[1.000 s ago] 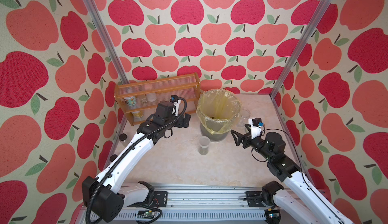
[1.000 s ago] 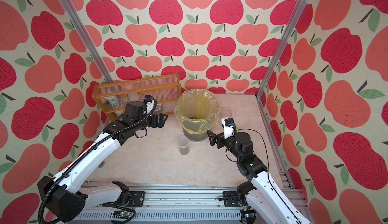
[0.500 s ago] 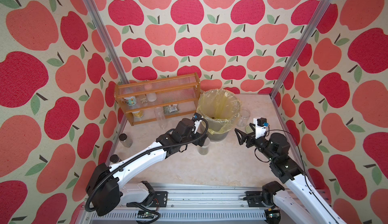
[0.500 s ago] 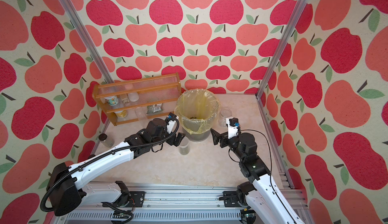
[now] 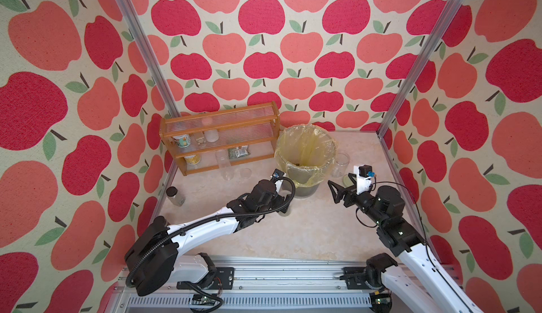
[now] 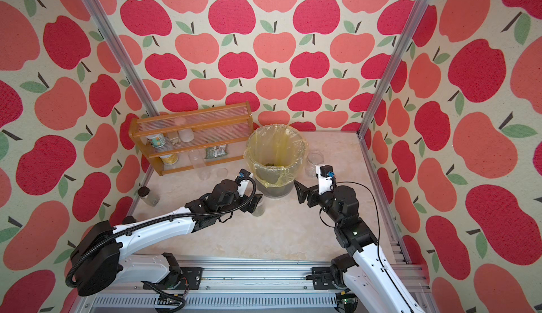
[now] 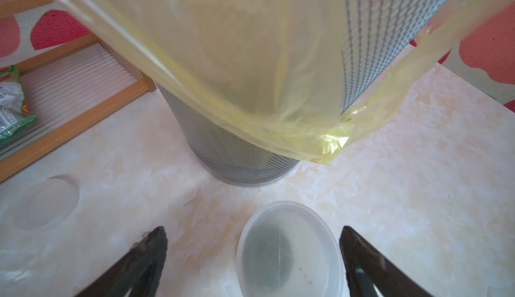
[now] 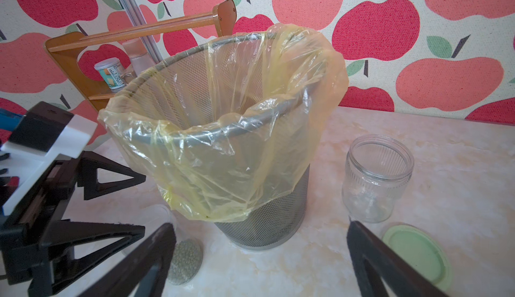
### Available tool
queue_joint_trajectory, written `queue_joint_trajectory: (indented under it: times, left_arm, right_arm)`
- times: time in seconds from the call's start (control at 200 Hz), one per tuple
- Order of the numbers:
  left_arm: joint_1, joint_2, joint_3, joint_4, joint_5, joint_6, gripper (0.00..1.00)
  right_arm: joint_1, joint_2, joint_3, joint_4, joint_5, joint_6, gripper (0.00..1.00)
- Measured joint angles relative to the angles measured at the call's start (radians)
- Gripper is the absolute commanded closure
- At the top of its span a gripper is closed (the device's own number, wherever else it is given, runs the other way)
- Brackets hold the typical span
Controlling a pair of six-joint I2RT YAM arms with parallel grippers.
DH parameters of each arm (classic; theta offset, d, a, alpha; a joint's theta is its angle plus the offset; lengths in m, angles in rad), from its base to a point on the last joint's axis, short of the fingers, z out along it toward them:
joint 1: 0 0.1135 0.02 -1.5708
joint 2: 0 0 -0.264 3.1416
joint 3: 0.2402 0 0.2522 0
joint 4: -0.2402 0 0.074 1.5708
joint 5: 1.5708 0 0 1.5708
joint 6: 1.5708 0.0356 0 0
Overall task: Empty moldy mung beans from jars
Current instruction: Pick up the jar from the center of the board.
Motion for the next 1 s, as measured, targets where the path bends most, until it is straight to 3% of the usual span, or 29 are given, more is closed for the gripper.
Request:
queue_joint_trajectory:
  times: [0.155,0.365,0.54,0.65,1.0]
  left_arm:
    - [-0.029,0.049,0.000,0.035,0.000,-0.001,0.04]
    - [-0.036,0.089,-0.003,0.077,-0.006,-0.023,0.22]
    - [-0.035,0.143,-0.003,0.084,-0.003,-0.038,0.23]
    - [-0.035,0.156,-0.003,0.082,-0.005,-0.058,0.34]
    - [-0.035,0.136,-0.016,0.073,-0.023,-0.062,0.43]
  right_arm:
    - [0.000,0.010,0.000,0.001,0.000,0.020,0.01]
    - [0.000,0.011,0.000,0.000,0.003,0.031,0.01]
    - [-0.003,0.011,0.000,0.000,0.015,0.033,0.01]
    - [-0.003,0.011,0.000,-0.004,0.019,0.033,0.01]
    - [-0.008,0.010,-0.009,-0.007,0.019,0.033,0.01]
